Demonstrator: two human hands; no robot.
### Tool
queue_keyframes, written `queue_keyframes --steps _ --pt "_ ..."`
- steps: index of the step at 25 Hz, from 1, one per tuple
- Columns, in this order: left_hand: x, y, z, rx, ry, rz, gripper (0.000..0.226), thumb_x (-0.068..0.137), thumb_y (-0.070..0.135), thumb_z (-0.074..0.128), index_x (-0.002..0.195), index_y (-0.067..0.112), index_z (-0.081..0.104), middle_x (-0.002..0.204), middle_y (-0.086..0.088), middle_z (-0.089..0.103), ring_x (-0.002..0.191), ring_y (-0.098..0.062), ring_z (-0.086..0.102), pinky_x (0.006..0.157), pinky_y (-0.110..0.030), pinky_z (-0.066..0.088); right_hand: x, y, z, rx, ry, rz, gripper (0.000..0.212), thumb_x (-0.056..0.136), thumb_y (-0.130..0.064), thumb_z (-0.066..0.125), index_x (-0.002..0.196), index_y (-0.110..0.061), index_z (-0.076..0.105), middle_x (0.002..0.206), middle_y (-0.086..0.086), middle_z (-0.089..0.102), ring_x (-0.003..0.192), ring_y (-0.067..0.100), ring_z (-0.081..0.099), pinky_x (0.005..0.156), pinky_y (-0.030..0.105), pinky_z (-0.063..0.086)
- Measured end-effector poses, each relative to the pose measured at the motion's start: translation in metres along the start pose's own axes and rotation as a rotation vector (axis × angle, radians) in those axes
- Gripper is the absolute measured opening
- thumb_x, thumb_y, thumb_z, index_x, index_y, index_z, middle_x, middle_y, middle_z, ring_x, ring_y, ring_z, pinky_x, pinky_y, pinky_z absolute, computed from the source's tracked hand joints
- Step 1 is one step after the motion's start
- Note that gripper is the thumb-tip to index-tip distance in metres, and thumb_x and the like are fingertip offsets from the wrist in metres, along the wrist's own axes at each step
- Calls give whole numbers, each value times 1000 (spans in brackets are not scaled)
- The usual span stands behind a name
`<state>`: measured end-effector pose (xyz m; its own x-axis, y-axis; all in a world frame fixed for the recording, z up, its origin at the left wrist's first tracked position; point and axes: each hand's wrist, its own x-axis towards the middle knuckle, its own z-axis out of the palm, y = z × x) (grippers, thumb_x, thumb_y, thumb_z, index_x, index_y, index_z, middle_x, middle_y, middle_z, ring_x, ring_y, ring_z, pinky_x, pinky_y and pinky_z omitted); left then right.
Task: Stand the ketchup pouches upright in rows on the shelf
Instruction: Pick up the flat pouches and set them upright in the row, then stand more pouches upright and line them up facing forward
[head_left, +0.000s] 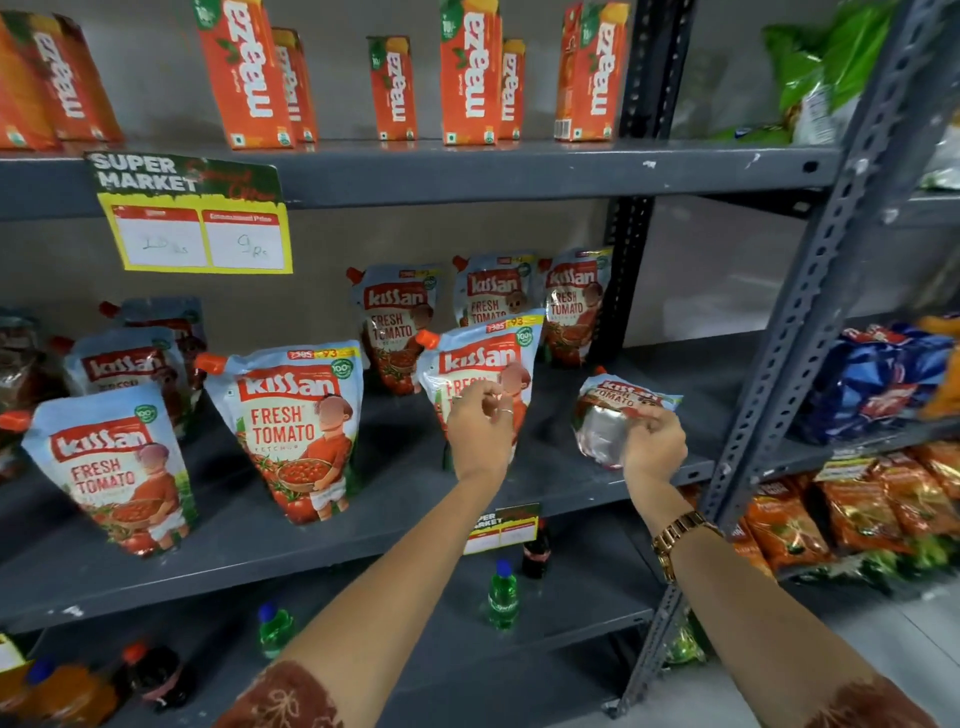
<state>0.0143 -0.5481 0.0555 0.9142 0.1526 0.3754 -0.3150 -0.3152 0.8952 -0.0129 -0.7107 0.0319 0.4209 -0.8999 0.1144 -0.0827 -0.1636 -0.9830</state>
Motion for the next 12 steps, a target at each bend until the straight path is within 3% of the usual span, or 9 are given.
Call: queue_keyframes --steps 7,10,12 --pt "4 11 76 -22 -201 -52 20 84 11 63 100 -1 64 80 -8 62 75 -18 57 72 -28 47 57 16 -10 -75 -168 150 27 86 -6 54 111 4 57 116 25 63 111 39 57 93 41 46" --pt "6 3 109 72 -204 -232 25 83 17 64 101 0 68 101 -16 71 96 -27 64 85 -29 48 79 35 0 -57 -266 297 32 83 -14 59 108 7 58 111 25 65 104 40 61 85 41 52" --pt "8 8 140 84 -169 -420 27 83 24 64 98 3 70 109 -14 70 106 -27 62 88 -28 46 109 45 4 22 -363 402 33 83 -12 57 111 6 58 114 23 64 103 40 61 88 49 54"
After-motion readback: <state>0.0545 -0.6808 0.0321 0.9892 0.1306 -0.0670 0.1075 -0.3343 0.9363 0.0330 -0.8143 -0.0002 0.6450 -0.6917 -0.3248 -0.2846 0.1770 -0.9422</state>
